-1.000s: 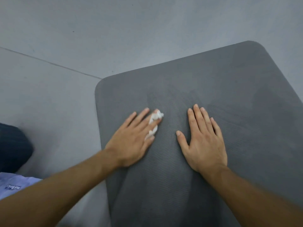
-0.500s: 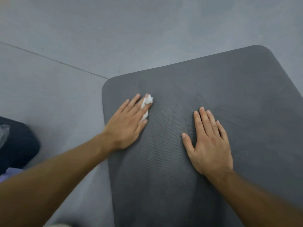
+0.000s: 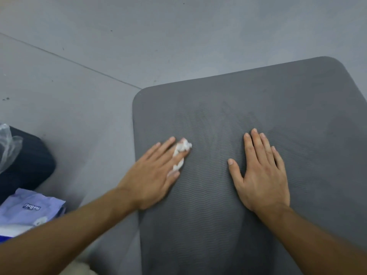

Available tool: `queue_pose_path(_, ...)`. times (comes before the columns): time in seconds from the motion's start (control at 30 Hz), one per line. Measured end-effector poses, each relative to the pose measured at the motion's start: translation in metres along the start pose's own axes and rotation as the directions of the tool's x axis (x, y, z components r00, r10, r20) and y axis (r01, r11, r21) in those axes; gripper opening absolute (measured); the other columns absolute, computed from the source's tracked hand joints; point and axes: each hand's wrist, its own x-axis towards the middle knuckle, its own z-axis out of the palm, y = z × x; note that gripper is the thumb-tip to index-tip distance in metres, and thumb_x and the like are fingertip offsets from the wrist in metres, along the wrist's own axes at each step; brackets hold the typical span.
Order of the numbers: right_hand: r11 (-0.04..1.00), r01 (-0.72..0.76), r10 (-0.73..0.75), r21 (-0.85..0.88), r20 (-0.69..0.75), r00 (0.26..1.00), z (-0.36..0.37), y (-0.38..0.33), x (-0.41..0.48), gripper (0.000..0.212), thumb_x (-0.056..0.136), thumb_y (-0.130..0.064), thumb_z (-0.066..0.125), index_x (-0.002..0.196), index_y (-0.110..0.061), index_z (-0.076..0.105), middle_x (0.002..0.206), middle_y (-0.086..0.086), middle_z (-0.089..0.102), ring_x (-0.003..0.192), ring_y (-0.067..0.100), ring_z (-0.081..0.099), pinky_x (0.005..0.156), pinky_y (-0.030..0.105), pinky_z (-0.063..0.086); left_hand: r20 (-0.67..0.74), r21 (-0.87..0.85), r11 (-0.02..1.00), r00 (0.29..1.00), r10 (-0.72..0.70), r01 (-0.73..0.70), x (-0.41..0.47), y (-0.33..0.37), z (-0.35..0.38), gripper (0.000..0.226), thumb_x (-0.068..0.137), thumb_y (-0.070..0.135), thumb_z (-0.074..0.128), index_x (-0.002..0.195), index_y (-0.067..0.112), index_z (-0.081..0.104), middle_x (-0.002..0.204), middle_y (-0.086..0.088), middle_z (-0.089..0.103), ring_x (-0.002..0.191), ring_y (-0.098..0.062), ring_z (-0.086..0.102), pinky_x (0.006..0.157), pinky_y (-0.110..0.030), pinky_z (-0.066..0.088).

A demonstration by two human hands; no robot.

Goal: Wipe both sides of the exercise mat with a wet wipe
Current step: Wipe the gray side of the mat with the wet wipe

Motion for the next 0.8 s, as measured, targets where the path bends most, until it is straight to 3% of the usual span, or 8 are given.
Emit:
queue_pose_path(0.23,1.000,-0.001,0.001,0.002,-0.001,1.000,0.000,0.000,0.000,0.078,0.104,-0.064,0.016,0.166,-0.017,0.014,0.174,-0.002,0.006,0.160,0.012,-0.001,0.130,0.040,0.010,-0.064,-0.065,0.962,0.961,-0.269,0.265,0.087,-0.062,-0.026,0.059,0.111,0.043,0.014,0.166,0.030,-0.001,0.174,0.006,0.002,0.159,-0.011,-0.007,0.128,-0.033,-0.006)
queue_pose_path(0.4,1.000,0.001,-0.001,0.006,0.001,1.000,-0.001,0.000,0.000,0.078,0.104,-0.065,0.016,0.166,-0.018,0.013,0.174,-0.002,0.006,0.160,0.011,-0.002,0.130,0.041,0.011,-0.078,-0.082,0.944,0.942,-0.327,0.320,0.101,-0.069,-0.028,0.059,0.111,0.041,0.016,0.166,0.028,-0.001,0.174,0.005,0.001,0.159,-0.012,-0.006,0.129,-0.037,-0.004)
queue_pose_path(0.57,1.000,-0.001,0.001,0.009,-0.010,1.000,0.000,0.000,0.000,0.078,0.104,-0.064,0.018,0.166,-0.017,0.016,0.174,-0.001,0.009,0.160,0.013,0.001,0.130,0.040,0.011,-0.060,-0.015,0.988,0.986,-0.156,0.156,0.058,-0.022,-0.014,0.061,0.109,0.044,0.012,0.166,0.025,0.003,0.174,0.004,0.001,0.160,-0.015,-0.005,0.129,-0.045,0.009)
queue_pose_path(0.67,1.000,-0.003,0.004,0.007,-0.011,1.000,0.000,0.000,0.000,0.078,0.103,-0.063,0.019,0.166,-0.016,0.016,0.174,-0.001,0.009,0.160,0.013,0.003,0.130,0.041,0.013,0.009,-0.005,1.000,1.000,-0.011,0.011,0.018,0.024,-0.001,0.061,0.110,0.042,0.016,0.166,0.024,0.001,0.174,0.005,-0.002,0.160,-0.016,-0.008,0.129,-0.044,0.009)
queue_pose_path(0.8,1.000,0.001,-0.001,0.001,-0.008,1.000,0.001,0.000,0.000,0.078,0.103,-0.063,0.018,0.166,-0.016,0.015,0.174,-0.001,0.009,0.160,0.013,0.002,0.130,0.041,0.013,0.046,0.039,0.989,0.989,0.141,-0.143,-0.024,0.073,0.010,0.060,0.108,0.042,0.031,0.164,0.021,0.023,0.174,0.002,0.003,0.160,-0.022,-0.001,0.126,-0.045,0.010)
